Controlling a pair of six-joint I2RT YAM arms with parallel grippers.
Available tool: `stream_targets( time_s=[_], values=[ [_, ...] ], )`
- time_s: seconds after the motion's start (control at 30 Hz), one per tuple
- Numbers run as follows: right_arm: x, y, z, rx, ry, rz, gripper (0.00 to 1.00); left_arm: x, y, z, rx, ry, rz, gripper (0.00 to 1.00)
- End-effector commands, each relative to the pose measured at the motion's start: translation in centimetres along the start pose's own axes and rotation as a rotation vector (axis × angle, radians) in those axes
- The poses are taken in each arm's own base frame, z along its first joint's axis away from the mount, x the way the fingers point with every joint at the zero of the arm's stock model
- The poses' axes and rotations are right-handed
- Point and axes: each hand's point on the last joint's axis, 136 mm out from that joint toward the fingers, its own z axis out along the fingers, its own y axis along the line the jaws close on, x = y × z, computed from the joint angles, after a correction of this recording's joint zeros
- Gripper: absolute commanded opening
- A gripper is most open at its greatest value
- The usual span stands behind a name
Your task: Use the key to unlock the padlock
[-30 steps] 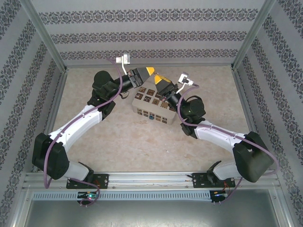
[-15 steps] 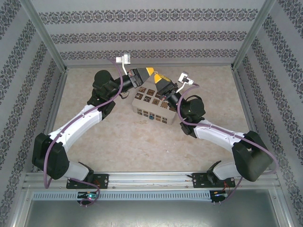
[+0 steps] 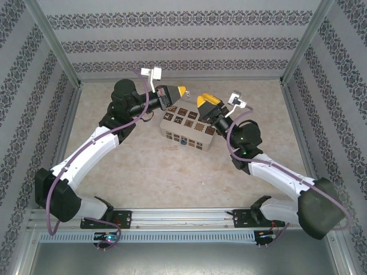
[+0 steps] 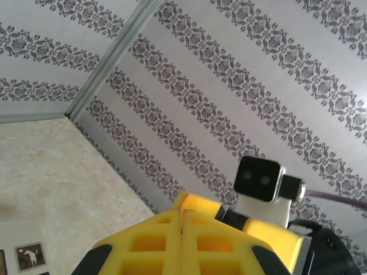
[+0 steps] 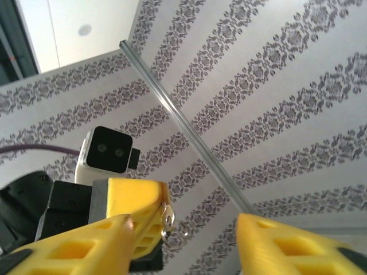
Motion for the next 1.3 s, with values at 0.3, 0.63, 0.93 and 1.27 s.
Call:
stream_targets(
  time_s=[0.3,0.63,0.93,1.27],
  values=[
    [1.3,2.8,-0.3,-0.174,0.258,0.137,0.61,1.2,-2.6,-1.3,0.013,0.158,0.175,0.0],
    [2.3,3.1,0.9,-0.202,0.34,0.228,0.56,1.2,-2.7,-1.3,0.023,0.16,0.184,0.0],
    [3.0,3.3,1.9,-0.22,0.373,0.249,0.46,1.3,-2.6,-1.3,0.028,0.157,0.178,0.0],
    [3.7,2.9,2.1,-0.215,0.396,0.26,0.33,1.3,-2.5,-1.1,0.03,0.15,0.172,0.0]
  ],
)
